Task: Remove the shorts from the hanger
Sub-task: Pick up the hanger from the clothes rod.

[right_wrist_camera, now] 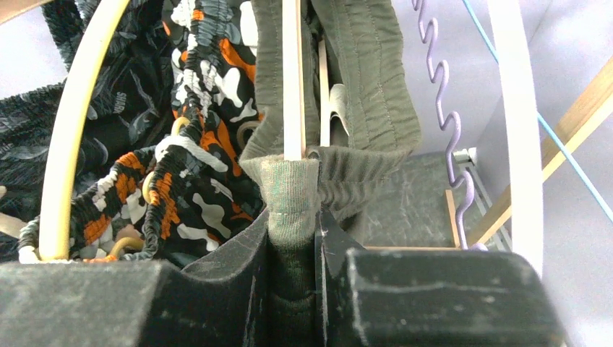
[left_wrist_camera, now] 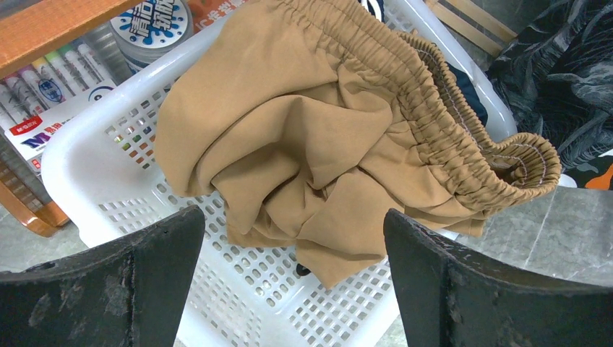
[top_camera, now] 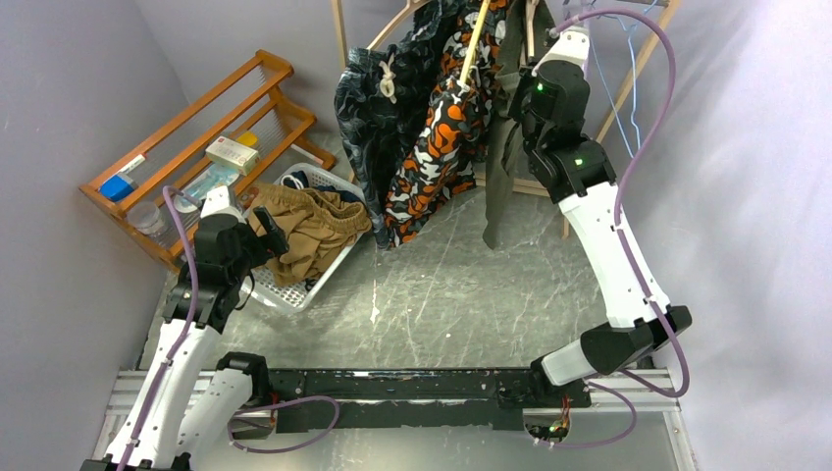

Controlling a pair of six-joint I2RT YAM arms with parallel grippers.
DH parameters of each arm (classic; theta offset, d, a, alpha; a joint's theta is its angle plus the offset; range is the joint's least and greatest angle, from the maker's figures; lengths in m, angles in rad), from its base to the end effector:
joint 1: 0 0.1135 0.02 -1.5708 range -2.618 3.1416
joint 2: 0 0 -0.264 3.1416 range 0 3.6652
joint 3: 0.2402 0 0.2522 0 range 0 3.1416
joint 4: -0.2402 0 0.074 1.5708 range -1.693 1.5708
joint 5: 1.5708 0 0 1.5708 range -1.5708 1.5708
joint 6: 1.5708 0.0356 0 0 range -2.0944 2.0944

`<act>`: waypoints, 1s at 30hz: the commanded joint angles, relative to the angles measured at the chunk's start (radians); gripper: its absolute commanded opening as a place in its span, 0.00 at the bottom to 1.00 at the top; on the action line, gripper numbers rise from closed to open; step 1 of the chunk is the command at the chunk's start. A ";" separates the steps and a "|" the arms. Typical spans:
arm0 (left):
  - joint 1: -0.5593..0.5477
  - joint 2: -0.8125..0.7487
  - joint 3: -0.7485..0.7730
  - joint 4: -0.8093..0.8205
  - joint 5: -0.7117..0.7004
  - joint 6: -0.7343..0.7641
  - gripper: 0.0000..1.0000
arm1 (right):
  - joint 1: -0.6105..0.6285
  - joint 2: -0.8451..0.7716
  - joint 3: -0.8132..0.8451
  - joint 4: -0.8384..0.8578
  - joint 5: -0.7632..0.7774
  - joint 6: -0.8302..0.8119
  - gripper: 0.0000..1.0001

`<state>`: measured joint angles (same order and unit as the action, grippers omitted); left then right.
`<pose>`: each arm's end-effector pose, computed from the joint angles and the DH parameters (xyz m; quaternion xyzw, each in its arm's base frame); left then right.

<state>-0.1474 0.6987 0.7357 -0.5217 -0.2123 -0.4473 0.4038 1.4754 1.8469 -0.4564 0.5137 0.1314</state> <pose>0.1561 -0.0156 0.3016 -0.1813 0.8336 -0.0638 0.5179 0.2882 0.1041 0.5122 0.0735 0.7291 -0.0074 0.6805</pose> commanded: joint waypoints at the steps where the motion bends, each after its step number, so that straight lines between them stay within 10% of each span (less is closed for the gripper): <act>1: 0.003 -0.010 -0.001 0.008 0.026 0.015 0.97 | -0.002 -0.069 0.004 0.157 0.025 -0.015 0.00; 30: 0.003 -0.002 -0.001 0.009 0.017 0.018 0.97 | -0.004 -0.185 -0.014 -0.101 -0.058 0.047 0.00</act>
<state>-0.1474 0.7021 0.7357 -0.5217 -0.2020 -0.4416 0.4030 1.3304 1.8488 -0.5907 0.4778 0.1532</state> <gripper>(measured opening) 0.972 0.208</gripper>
